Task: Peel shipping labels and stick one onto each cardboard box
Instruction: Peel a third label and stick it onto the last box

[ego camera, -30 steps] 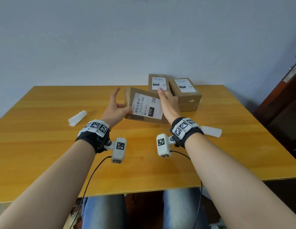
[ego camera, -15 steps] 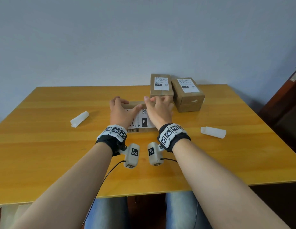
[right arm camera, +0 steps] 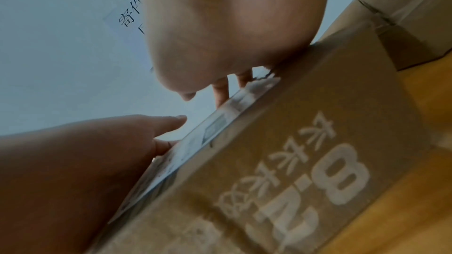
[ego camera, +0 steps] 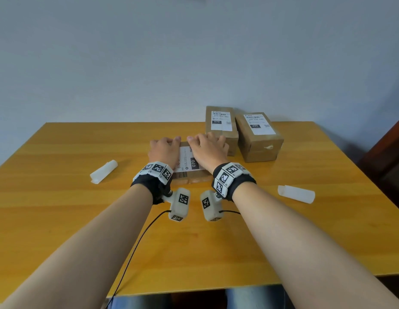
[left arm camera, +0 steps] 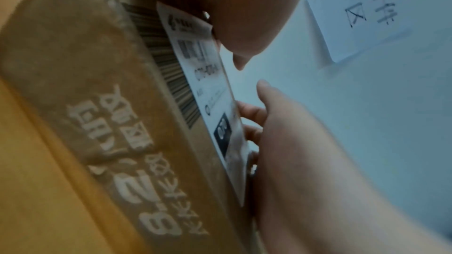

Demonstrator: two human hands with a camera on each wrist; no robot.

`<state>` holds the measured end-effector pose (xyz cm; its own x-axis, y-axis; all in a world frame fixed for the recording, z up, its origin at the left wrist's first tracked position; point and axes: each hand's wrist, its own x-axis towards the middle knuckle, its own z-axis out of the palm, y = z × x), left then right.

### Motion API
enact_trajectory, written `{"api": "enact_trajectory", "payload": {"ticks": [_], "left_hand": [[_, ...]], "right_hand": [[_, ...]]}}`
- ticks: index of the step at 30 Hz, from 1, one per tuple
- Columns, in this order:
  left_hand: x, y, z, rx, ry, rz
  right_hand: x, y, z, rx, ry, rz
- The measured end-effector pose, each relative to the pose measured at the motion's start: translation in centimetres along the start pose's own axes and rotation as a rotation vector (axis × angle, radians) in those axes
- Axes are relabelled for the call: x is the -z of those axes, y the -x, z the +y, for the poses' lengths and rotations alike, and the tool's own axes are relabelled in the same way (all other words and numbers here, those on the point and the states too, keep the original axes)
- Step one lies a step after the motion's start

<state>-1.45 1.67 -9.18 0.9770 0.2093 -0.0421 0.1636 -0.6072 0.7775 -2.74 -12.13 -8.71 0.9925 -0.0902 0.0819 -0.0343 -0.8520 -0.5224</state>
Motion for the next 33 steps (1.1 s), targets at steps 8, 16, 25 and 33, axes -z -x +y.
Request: {"api": "enact_trajectory", "payload": {"ticks": [8,16,25,33], "left_hand": [[0.7,-0.4,-2.0,0.035,0.183,-0.282],[0.9,1.0,-3.6,-0.102,0.199,-0.426],[0.9,1.0,-3.9,-0.126,0.195,-0.420],[1.2,1.1,-3.9,-0.122,0.213,-0.433]], "right_hand": [[0.8,-1.0,0.1,0.129,-0.607,0.086],[-0.7,0.7,-2.5,0.067,-1.231,-0.150],[-2.3,1.4,-2.9,0.003,-1.004,-0.080],[-0.2,2.2,-1.6,-0.015,-0.884,-0.077]]}}
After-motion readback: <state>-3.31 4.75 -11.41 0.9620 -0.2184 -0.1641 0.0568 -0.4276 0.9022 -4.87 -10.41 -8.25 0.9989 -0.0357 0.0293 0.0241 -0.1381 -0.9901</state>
